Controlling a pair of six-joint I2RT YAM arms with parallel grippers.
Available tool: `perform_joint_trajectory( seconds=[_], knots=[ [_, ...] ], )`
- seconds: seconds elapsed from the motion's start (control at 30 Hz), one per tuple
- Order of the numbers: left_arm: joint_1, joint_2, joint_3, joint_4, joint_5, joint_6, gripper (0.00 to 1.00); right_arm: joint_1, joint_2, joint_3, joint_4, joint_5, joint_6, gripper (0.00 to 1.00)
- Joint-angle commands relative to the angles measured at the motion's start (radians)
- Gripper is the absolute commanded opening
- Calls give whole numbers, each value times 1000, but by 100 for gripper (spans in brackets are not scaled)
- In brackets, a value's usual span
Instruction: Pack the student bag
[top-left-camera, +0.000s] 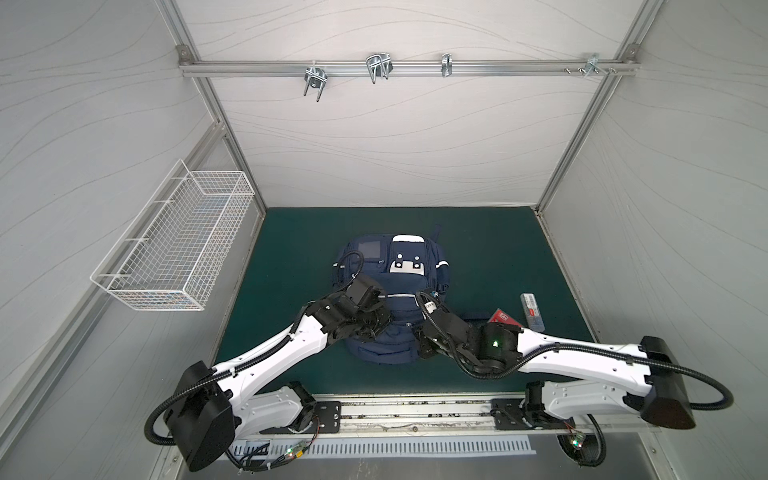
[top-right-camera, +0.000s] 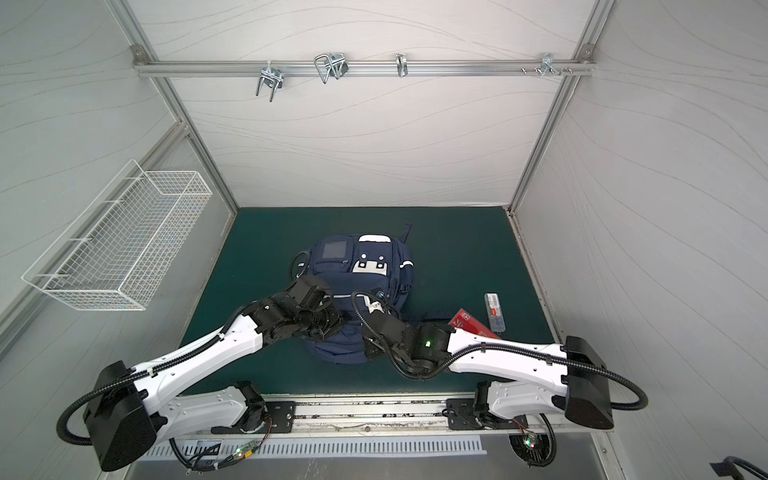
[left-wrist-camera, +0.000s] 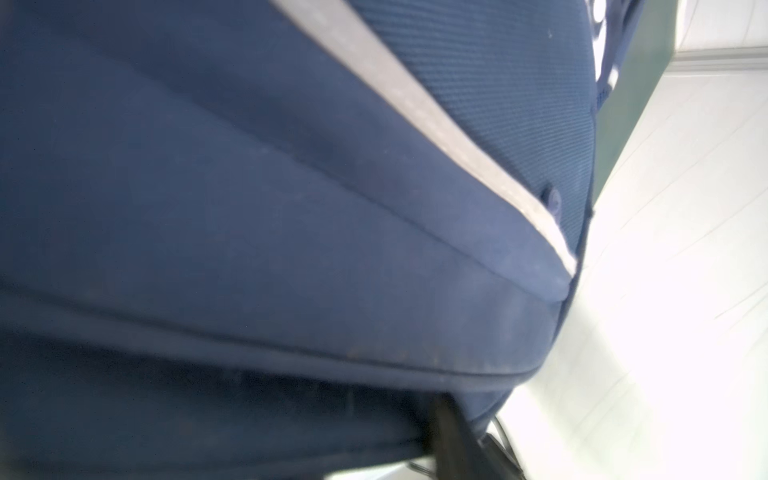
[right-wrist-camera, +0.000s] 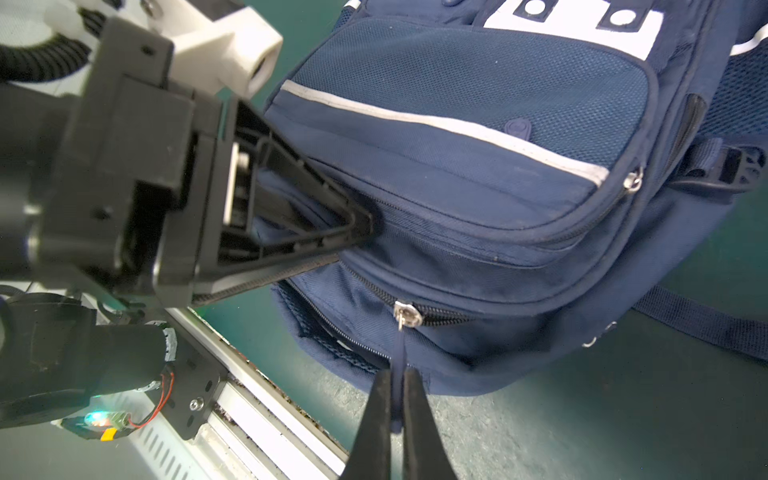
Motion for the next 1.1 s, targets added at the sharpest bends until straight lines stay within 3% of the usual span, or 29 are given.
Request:
perform_joint_trajectory(
  seconds=[0.0,0.1,0.33,0.57,1.07],
  knots=[
    [0,4,60,62,-40,15,15,17,-41,24,9,36,12,0],
    [1,-46,54,10,-90,47,1,-48,-89,-8,-18,33,0,0],
    [16,-169,-6,-48,-129,90,0,-346,-167,-108,10,-105,-95,0],
    [32,-227,-48,-75,-112,120,0,-616,-46,-129,107,-222,-190,0],
    [38,-299,-150,-70,-52,123,0,-831,252,-3,308,-324,-286,0]
  ],
)
